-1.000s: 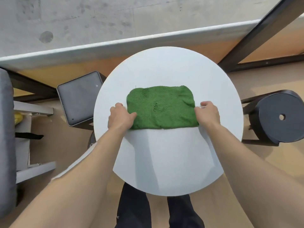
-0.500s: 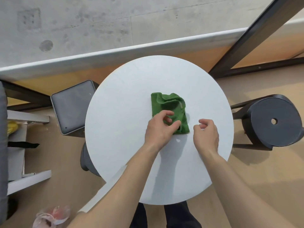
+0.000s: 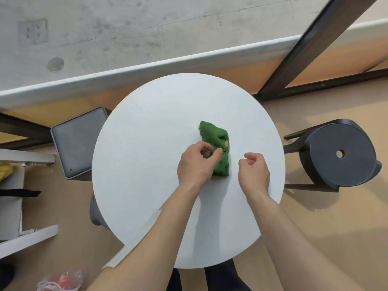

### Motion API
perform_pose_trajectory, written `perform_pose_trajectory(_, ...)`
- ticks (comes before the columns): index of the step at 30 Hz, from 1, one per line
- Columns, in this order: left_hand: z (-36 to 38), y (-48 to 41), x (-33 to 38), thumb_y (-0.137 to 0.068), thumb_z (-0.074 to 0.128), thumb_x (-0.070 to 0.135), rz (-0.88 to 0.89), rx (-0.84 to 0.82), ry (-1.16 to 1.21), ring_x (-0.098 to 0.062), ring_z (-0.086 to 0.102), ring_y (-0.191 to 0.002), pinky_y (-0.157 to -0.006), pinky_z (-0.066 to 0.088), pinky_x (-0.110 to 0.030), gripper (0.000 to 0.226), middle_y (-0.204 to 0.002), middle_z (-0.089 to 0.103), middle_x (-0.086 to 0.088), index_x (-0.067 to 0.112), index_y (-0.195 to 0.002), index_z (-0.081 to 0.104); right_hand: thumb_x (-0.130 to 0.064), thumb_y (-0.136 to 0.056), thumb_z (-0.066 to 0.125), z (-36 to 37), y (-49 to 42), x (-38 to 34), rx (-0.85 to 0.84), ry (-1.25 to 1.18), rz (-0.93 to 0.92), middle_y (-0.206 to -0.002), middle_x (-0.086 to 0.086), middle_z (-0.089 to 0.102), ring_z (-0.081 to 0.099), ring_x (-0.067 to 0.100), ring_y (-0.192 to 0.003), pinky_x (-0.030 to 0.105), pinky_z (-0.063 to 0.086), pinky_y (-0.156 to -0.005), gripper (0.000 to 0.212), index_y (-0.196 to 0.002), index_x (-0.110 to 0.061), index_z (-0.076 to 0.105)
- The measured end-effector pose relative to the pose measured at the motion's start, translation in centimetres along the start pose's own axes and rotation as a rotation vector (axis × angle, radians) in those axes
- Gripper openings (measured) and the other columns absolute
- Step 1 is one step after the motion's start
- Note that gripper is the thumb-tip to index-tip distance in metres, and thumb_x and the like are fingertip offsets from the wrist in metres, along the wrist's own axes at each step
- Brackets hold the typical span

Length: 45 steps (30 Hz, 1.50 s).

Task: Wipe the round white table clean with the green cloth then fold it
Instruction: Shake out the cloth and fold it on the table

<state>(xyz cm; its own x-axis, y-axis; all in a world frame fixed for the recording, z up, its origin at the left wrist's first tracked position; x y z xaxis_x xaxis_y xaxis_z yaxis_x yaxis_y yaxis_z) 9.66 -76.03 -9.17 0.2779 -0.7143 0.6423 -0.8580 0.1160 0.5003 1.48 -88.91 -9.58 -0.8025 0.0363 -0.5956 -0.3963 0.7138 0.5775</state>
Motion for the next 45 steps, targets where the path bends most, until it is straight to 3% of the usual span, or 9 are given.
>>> perform_pose_trajectory(4, 1.8, -1.2, -0.7, -0.082, 0.068, 0.052, -0.205, -0.011, -0.098, -0.018, 0.060, -0.101, -0.074, 0.041, -0.031, 0.055, -0.114, 0.063, 0.008, 0.022, -0.124, 0.048, -0.021, -0.092, 0.051, -0.8, -0.8, 0.0, 0.013, -0.006, -0.016, -0.112, -0.006, 0.061, 0.059, 0.021, -0.107, 0.039, 0.048, -0.095, 0.030, -0.121, -0.024, 0.057)
perform_pose_trajectory(9, 2.5, -0.2, 0.9, -0.076, 0.071, 0.026, -0.172, -0.112, 0.069, -0.015, 0.062, -0.087, -0.068, 0.043, -0.027, 0.038, -0.093, 0.066, 0.009, 0.025, -0.112, 0.056, -0.014, -0.091, 0.048, -1.6, -1.0, -1.4, -0.078, 0.081, -0.139, -0.127, -0.002, 0.052, 0.054, 0.021, -0.111, 0.043, 0.047, -0.098, 0.046, -0.135, -0.030, 0.050)
perform_pose_trajectory(16, -8.7, 6.0, 1.0, -0.078, 0.066, 0.011, 0.055, -0.388, 0.043, -0.011, 0.059, -0.071, -0.061, 0.048, -0.023, 0.036, -0.094, 0.064, 0.010, 0.034, -0.105, 0.071, -0.010, -0.078, 0.061, -1.2, 4.1, -7.2, -0.786, 0.670, -0.620, -0.159, -0.011, 0.014, 0.012, 0.017, -0.145, 0.042, 0.034, -0.115, 0.082, -0.147, -0.049, 0.039)
perform_pose_trajectory(22, -20.6, 11.6, -5.0, -0.081, 0.070, 0.000, -0.029, -0.345, 0.185, -0.021, 0.070, -0.076, -0.071, 0.062, -0.037, 0.039, -0.102, 0.074, 0.000, 0.027, -0.109, 0.069, -0.023, -0.073, 0.078, 4.0, 12.3, -7.3, -1.246, 0.692, -0.449, -0.108, 0.000, 0.071, 0.065, 0.019, -0.101, 0.036, 0.052, -0.091, 0.036, -0.108, -0.022, 0.071)
perform_pose_trajectory(26, -26.8, 13.4, -12.0, -0.080, 0.073, -0.004, -0.141, -0.183, 0.237, -0.003, 0.061, -0.060, -0.065, 0.055, -0.020, 0.037, -0.100, 0.074, -0.003, 0.021, -0.108, 0.070, -0.023, -0.081, 0.082, 9.8, 16.8, -7.0, -1.290, 0.688, -0.386, -0.080, -0.004, 0.070, 0.064, 0.013, -0.073, 0.025, 0.050, -0.068, 0.020, -0.095, -0.018, 0.069)
perform_pose_trajectory(31, -34.2, 14.3, -23.0, -0.068, 0.089, 0.011, -0.355, 0.036, 0.457, -0.028, 0.069, -0.103, -0.092, 0.057, -0.041, 0.037, -0.109, 0.070, -0.016, 0.029, -0.097, 0.074, -0.028, -0.073, 0.080, 18.3, 23.0, -8.0, -1.278, 0.549, -0.265, -0.079, 0.000, 0.070, 0.064, 0.014, -0.074, 0.026, 0.047, -0.072, 0.026, -0.090, -0.010, 0.073)
perform_pose_trajectory(35, -39.5, 15.2, -30.9, -0.078, 0.082, 0.001, -0.480, 0.216, 0.618, -0.016, 0.062, -0.088, -0.065, 0.051, -0.013, 0.030, -0.096, 0.063, -0.006, 0.012, -0.104, 0.070, -0.012, -0.082, 0.079, 27.2, 29.3, -9.0, -1.178, 0.399, -0.181, -0.090, 0.005, 0.075, 0.070, 0.018, -0.081, 0.031, 0.057, -0.073, 0.027, -0.108, -0.009, 0.071)
perform_pose_trajectory(40, -45.2, 16.2, -40.8, -0.077, 0.082, 0.001, -0.613, 0.400, 0.769, -0.028, 0.065, -0.101, -0.097, 0.054, -0.044, 0.028, -0.095, 0.063, -0.004, 0.024, -0.087, 0.068, -0.010, -0.090, 0.072, 39.4, 37.7, -10.1, -1.052, 0.550, -0.269, -0.097, 0.009, 0.073, 0.069, 0.020, -0.082, 0.035, 0.059, -0.067, 0.017, -0.106, -0.014, 0.069)
perform_pose_trajectory(45, -51.1, 17.2, -48.4, -0.078, 0.080, -0.002, -0.678, 0.646, 0.845, -0.026, 0.066, -0.096, -0.098, 0.054, -0.041, 0.027, -0.099, 0.069, -0.010, 0.018, -0.090, 0.068, -0.012, -0.092, 0.066, 48.5, 46.8, -12.0, -1.043, 0.648, -0.376, -0.095, 0.003, 0.064, 0.062, 0.022, -0.094, 0.040, 0.060, -0.074, 0.011, -0.092, -0.021, 0.060)
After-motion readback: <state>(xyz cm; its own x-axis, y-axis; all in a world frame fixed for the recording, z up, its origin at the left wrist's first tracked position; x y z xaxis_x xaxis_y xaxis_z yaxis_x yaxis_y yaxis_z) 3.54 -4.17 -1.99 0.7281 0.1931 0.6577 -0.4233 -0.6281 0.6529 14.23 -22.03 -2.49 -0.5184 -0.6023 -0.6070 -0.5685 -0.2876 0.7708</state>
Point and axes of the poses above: each hand's wrist, its own y-axis away from the middle knuckle, its own z-axis out of the palm, x = y × z, the point moved 1 cm from there along -y, towards the middle knuckle
